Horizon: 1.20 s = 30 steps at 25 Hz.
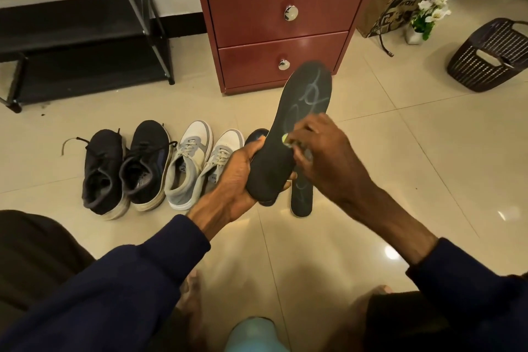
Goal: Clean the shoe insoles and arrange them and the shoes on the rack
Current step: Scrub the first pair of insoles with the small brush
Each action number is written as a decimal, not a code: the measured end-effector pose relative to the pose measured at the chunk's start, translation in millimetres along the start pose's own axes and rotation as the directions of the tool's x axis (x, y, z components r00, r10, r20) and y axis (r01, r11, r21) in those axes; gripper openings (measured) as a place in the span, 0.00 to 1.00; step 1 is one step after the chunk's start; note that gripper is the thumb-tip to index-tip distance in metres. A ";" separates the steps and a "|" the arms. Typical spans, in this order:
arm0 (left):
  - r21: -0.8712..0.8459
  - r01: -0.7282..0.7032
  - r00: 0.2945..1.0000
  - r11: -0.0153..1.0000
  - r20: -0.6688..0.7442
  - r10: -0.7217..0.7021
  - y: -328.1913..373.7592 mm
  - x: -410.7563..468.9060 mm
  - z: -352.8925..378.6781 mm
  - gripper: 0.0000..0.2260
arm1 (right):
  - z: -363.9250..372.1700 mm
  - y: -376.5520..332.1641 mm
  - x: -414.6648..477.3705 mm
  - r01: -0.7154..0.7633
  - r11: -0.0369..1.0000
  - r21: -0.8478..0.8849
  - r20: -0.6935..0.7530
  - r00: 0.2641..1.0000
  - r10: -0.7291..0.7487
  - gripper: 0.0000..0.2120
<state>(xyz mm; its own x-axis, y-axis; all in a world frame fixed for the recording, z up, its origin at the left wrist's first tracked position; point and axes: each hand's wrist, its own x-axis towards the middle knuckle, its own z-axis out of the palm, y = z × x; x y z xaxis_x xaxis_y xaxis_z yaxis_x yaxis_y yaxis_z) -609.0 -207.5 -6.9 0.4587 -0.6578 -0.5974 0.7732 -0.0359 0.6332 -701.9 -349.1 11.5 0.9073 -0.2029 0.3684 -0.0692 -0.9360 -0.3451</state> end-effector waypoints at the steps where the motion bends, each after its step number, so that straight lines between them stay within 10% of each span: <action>1: -0.007 -0.006 1.000 1.000 0.008 0.006 0.9 -2.8 2.4 0.22 | -2.0 4.0 4.3 -0.074 0.997 -0.001 -0.056 0.996 0.073 0.10; 6: -0.040 0.002 0.999 0.999 -0.045 -0.004 2.5 -4.3 -2.2 0.14 | 11.2 -47.7 -29.9 0.173 0.959 0.226 0.226 0.948 -0.224 0.07; 11: -0.076 -0.025 0.999 0.997 -0.045 0.021 5.4 -6.4 1.4 0.14 | 0.0 -6.4 -9.1 -0.050 0.999 0.020 -0.008 0.999 0.050 0.12; 16: -0.030 -0.008 0.997 1.000 -0.077 0.006 1.9 -6.6 -1.1 0.17 | 7.5 -37.2 -31.2 0.181 0.964 0.196 0.282 0.931 -0.232 0.07; 20: -0.097 -0.033 0.999 0.995 -0.037 0.030 5.7 -5.7 0.0 0.15 | -0.3 -3.3 -10.1 -0.051 0.997 0.051 0.019 0.999 0.050 0.10; 25: -0.028 0.001 0.999 1.000 -0.033 -0.002 2.3 -6.4 -2.2 0.14 | 6.4 -40.9 -27.2 0.184 0.963 0.196 0.276 0.932 -0.235 0.07; 30: -0.062 -0.006 1.000 0.998 0.005 0.006 2.3 -6.0 0.6 0.15 | 6.6 -10.4 -9.2 -0.082 0.996 0.028 -0.025 0.996 0.082 0.13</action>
<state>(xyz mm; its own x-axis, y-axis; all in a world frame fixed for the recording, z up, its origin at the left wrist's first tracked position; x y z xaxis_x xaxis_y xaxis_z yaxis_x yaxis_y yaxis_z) -610.2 -204.1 -1.6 0.4612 -0.6619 -0.5909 0.7962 0.0148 0.6049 -706.8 -335.7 6.0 0.8880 -0.2864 0.3597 -0.1314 -0.9078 -0.3984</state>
